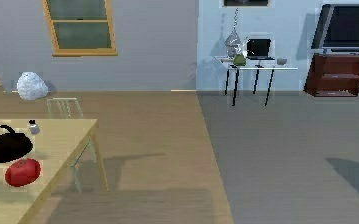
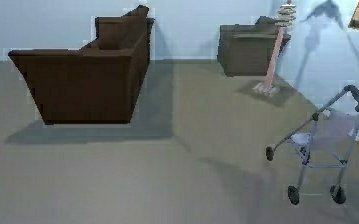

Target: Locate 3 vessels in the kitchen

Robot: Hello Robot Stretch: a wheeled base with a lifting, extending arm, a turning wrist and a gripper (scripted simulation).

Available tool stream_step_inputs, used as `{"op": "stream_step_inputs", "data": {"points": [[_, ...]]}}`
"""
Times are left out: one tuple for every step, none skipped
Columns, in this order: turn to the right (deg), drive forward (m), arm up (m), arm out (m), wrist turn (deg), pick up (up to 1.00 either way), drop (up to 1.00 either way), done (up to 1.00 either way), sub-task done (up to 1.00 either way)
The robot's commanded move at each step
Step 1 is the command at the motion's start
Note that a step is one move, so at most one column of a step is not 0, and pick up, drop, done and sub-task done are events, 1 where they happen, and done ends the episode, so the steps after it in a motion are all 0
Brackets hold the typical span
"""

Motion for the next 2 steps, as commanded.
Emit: {"op": "stream_step_inputs", "data": {"points": [[0.0,0.3,0.0,0.0,0.0,0.0,0.0,0.0,0.0],[-45.0,0.0,0.0,0.0,0.0,0.0,0.0,0.0,0.0]]}}
